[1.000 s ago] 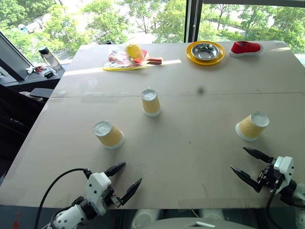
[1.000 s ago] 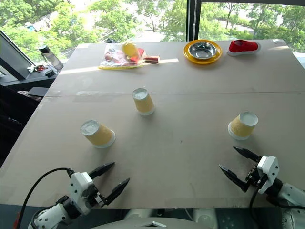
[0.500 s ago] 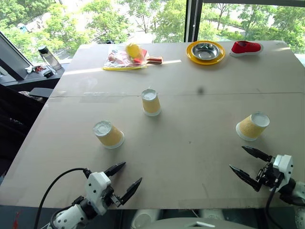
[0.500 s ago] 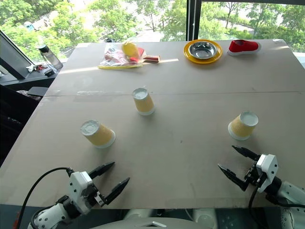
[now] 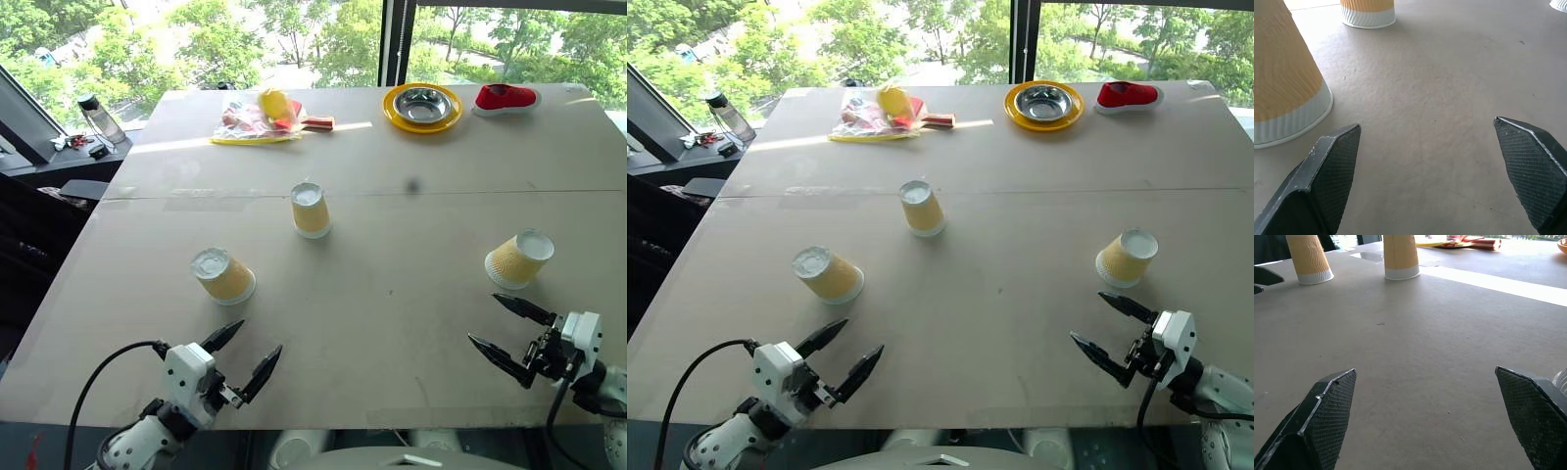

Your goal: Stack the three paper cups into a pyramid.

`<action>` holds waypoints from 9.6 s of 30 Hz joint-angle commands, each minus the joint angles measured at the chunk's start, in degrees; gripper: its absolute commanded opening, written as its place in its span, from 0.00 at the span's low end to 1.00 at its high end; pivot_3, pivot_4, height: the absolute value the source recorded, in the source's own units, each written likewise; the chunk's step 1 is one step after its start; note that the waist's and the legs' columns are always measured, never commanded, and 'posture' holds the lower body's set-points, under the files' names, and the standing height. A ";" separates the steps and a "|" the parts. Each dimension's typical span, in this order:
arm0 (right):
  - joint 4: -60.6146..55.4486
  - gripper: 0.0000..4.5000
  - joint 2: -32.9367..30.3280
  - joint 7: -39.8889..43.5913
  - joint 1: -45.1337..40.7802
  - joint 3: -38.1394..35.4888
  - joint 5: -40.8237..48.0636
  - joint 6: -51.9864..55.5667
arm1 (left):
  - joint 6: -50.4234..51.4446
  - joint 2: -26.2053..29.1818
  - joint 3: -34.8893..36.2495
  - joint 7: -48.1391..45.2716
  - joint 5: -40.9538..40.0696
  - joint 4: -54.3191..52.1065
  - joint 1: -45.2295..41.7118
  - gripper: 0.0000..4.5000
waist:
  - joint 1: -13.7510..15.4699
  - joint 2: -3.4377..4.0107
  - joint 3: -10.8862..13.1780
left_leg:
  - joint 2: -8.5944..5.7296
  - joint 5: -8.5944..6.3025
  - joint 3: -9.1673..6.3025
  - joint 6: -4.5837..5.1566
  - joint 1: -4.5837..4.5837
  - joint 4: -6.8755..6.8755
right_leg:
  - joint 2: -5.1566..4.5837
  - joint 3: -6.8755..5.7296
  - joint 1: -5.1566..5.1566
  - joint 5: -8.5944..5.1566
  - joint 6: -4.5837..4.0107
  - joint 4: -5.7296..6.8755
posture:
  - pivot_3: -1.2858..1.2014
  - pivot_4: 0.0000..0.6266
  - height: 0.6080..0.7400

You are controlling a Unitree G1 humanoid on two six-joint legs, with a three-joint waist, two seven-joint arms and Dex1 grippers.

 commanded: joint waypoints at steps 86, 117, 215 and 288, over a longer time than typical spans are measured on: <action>-20.93 1.00 0.14 -13.31 -5.15 -0.52 1.32 13.19 | 12.19 -12.57 -23.10 2.57 11.86 22.68 -59.71 0.46 | 0.02 -0.66 0.07 | 0.34 0.08 0.68 -0.15 -0.16 0.44 | 0.47 0.30 -0.19 0.52 0.29 0.07 | 0.52 0.24 0.94; -30.65 1.00 6.53 -21.89 3.45 2.11 2.52 13.11 | 9.46 -12.01 -14.60 0.73 3.32 3.61 -48.71 0.98 | -1.41 -0.51 -0.07 | 0.44 0.10 0.92 -0.17 -0.69 0.97 | 0.64 0.82 -0.98 0.68 0.53 0.82 | 0.52 0.24 0.94; -11.92 1.00 8.16 -39.37 -13.35 -5.90 -4.31 15.86 | 43.64 13.09 -10.70 -13.09 -16.89 -5.96 -62.04 0.98 | -1.53 -0.29 -0.37 | 0.54 0.15 0.96 -0.25 -0.55 0.92 | 0.81 0.89 -0.95 0.75 0.39 0.92 | 0.52 0.24 0.94; -18.68 0.99 2.91 -33.73 -50.78 9.18 7.45 53.28 | 50.53 15.53 3.41 4.33 -23.84 -22.27 -40.44 1.00 | -1.70 -0.31 -0.26 | 0.66 0.15 1.14 -0.25 -0.97 0.78 | 0.79 1.01 -1.45 0.77 0.36 0.78 | 0.52 0.24 0.94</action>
